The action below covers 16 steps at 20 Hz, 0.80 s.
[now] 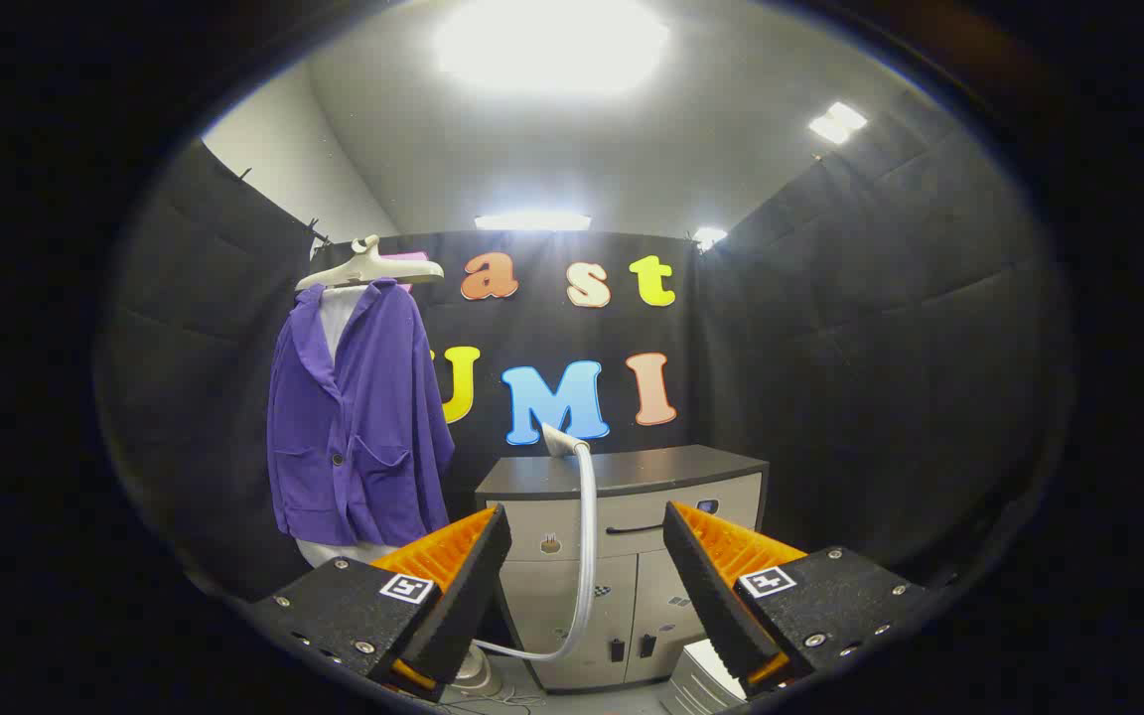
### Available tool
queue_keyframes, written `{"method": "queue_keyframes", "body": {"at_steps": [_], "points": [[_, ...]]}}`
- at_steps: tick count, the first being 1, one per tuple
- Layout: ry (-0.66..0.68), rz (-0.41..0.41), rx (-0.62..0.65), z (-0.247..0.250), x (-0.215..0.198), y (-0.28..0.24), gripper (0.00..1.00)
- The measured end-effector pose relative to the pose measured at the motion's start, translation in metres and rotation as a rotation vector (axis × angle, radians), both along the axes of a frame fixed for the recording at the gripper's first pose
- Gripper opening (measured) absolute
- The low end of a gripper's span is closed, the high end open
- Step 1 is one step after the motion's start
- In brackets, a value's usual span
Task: Iron the clothes twice with a garment steamer, once on the left side and once on the right side.
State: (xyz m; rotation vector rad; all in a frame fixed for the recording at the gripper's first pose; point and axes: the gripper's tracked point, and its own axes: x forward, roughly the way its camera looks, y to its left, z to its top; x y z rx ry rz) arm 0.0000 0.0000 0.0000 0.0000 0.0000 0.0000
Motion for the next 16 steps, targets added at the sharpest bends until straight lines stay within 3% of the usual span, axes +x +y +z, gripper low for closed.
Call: {"method": "queue_keyframes", "body": {"at_steps": [16], "points": [[0.011,0.006,0.003,0.0,0.014,0.011,0.95]]}}
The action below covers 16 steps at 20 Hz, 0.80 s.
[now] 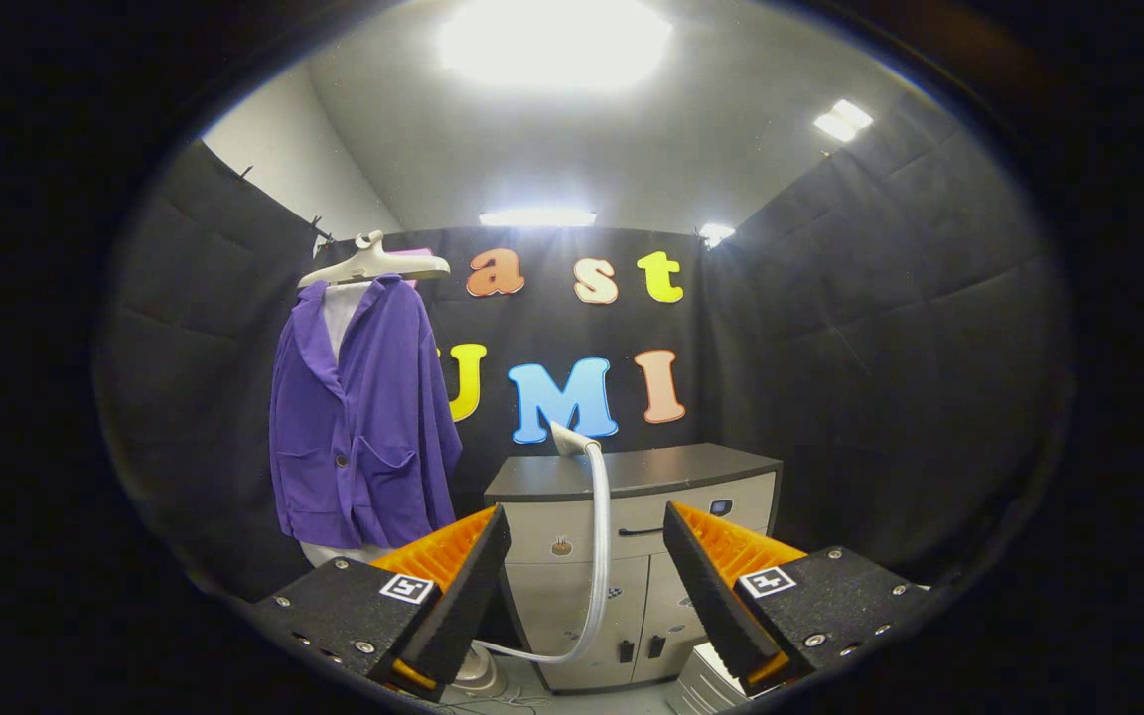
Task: Iron the clothes twice with a garment steamer, once on the left side and once on the right side.
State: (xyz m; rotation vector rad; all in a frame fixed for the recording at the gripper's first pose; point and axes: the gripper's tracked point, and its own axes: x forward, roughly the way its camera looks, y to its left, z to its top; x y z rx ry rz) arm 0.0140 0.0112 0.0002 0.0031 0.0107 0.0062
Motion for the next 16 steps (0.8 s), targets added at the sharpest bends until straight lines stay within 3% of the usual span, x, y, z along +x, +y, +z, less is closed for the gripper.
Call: {"method": "queue_keyframes", "body": {"at_steps": [16], "points": [[0.019,-0.02,0.014,-0.002,0.001,0.012,0.95]]}}
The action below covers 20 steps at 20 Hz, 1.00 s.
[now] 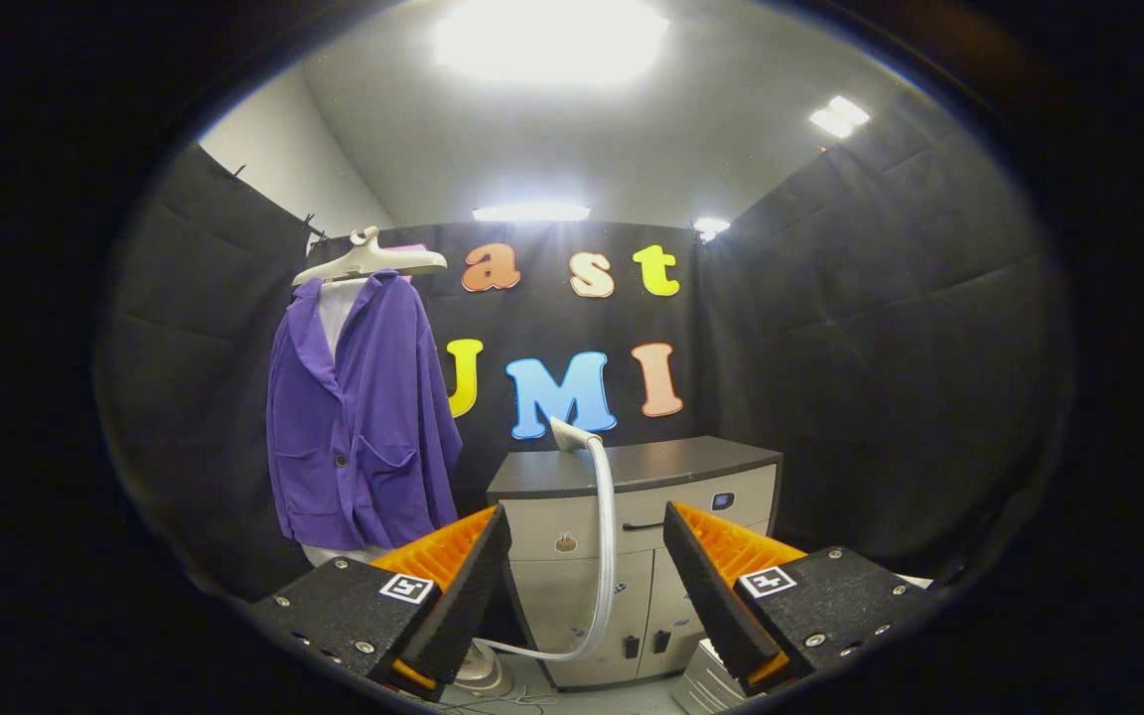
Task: Iron the clothes twice with a garment steamer, once on the left side and once on the right side.
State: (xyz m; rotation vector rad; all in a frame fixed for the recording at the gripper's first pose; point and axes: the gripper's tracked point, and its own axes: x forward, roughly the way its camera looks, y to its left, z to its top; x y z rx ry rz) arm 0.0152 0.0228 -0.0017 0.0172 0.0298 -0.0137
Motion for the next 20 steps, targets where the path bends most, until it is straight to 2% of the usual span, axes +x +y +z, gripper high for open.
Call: {"method": "queue_keyframes", "body": {"at_steps": [5,9,12,20], "points": [[-0.021,-0.013,-0.017,0.01,0.005,0.005,0.95],[-0.054,0.006,-0.034,0.039,0.027,0.005,0.95],[-0.073,0.015,-0.052,0.062,0.053,-0.003,0.95],[-0.095,0.122,-0.029,0.091,0.152,-0.01,0.95]]}}
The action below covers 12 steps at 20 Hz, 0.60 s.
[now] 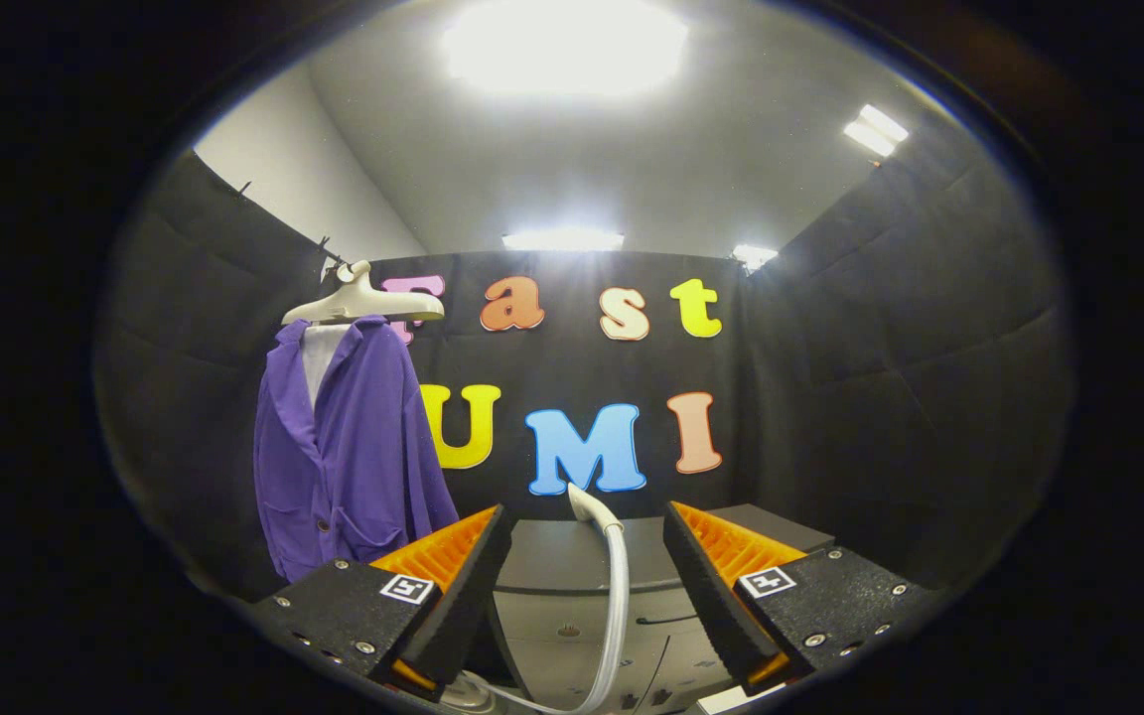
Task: Iron the clothes twice with a garment steamer, once on the left side and once on the right side.
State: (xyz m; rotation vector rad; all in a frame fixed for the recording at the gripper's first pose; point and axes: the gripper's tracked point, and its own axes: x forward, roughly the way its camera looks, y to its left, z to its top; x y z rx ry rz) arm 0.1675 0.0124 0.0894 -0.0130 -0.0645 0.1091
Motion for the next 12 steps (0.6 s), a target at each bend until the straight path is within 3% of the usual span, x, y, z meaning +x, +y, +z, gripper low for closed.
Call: {"method": "queue_keyframes", "body": {"at_steps": [12], "points": [[0.07,0.112,0.058,0.018,0.159,-0.022,0.95]]}}
